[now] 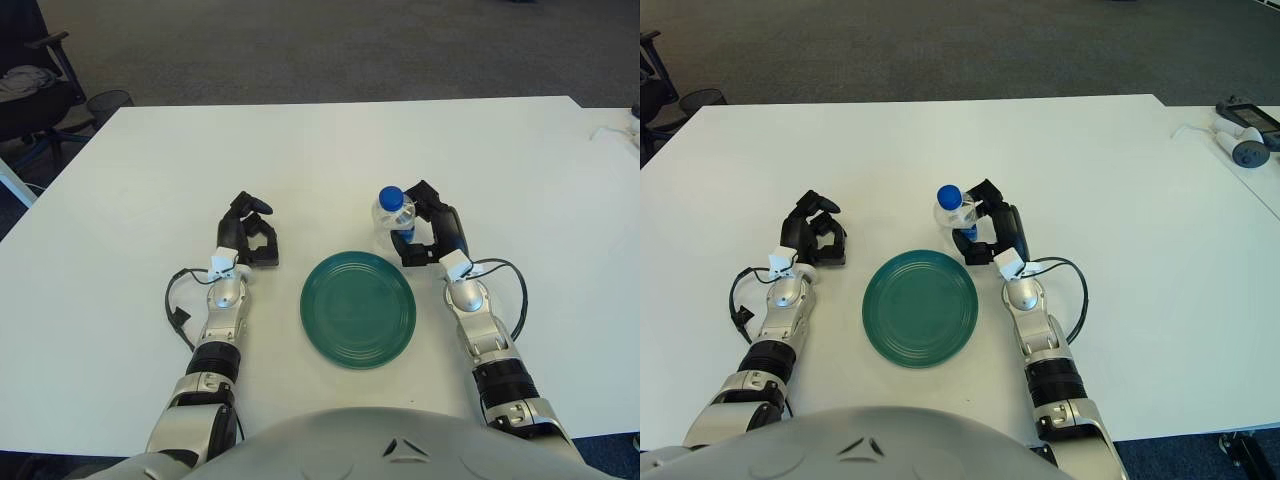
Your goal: Put the bottle into the plate.
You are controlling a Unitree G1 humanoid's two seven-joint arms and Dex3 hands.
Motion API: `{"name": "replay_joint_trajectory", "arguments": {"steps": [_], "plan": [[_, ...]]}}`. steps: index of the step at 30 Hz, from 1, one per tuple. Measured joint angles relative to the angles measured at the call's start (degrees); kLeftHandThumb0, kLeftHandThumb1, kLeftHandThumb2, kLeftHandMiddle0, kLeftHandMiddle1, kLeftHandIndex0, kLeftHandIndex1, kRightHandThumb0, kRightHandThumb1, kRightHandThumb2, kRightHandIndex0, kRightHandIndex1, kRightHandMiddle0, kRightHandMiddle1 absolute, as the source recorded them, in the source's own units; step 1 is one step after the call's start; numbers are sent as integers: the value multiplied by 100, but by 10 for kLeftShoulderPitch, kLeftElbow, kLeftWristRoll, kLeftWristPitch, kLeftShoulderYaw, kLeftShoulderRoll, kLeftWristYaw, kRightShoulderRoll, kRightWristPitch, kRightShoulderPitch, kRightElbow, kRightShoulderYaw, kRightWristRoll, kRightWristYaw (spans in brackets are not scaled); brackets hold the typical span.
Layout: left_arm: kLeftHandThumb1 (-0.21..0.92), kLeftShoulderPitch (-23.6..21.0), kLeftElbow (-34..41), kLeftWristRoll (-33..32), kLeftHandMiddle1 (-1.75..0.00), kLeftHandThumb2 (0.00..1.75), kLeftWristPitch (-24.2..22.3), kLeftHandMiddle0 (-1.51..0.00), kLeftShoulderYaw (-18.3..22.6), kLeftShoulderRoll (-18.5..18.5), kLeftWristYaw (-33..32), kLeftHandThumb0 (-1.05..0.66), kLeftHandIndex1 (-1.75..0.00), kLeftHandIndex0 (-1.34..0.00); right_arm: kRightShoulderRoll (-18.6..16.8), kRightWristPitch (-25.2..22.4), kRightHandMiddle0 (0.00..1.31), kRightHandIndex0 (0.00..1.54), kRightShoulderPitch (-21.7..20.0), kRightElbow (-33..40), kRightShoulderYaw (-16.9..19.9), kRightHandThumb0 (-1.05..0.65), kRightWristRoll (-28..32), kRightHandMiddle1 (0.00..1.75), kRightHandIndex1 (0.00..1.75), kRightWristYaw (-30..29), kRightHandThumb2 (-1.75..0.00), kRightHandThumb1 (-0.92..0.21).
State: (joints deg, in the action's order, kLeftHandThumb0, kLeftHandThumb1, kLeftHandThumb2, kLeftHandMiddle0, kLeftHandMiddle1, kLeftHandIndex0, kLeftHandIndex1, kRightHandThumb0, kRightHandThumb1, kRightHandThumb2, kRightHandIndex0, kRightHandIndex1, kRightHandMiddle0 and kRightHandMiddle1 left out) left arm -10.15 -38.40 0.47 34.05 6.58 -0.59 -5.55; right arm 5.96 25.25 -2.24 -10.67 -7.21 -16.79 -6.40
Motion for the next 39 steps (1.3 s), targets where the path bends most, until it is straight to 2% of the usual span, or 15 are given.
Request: {"name": "replay_joint_trajectory", "arguments": {"steps": [5, 8, 17, 26, 32, 39], "plan": [[-7, 0, -1, -2, -169, 174, 0, -90, 0, 0, 7, 0, -175, -69, 5, 2, 110, 137, 15, 16, -17, -25, -12, 175, 175, 11, -123, -38], [-7, 0, -1, -3, -168, 173, -2, -91, 0, 0, 13, 0, -175, -69, 11, 19, 109, 137, 20, 15, -31, -28, -25, 175, 175, 11, -119, -42], [-7, -2, -1, -10, -167, 173, -5, -91, 0, 0, 28, 0, -175, -69, 32, 117, 107, 136, 23, -32, -62, -33, -49, 175, 175, 9, -111, -50], [-7, -2, -1, -5, -169, 174, -5, -89, -1, 0, 24, 0, -175, -69, 49, 200, 109, 137, 6, -74, -70, -37, -78, 175, 175, -11, -106, -58], [-7, -2, 0, 0, -169, 174, -6, -90, -2, 1, 16, 0, -175, -69, 54, 230, 108, 136, -1, -87, -74, -39, -113, 175, 175, -35, -102, -63], [-7, -2, 0, 3, -168, 173, -6, -90, -5, 2, 16, 0, -175, -69, 66, 244, 107, 135, -15, -87, -81, -40, -203, 175, 175, -104, -100, -67]]}}
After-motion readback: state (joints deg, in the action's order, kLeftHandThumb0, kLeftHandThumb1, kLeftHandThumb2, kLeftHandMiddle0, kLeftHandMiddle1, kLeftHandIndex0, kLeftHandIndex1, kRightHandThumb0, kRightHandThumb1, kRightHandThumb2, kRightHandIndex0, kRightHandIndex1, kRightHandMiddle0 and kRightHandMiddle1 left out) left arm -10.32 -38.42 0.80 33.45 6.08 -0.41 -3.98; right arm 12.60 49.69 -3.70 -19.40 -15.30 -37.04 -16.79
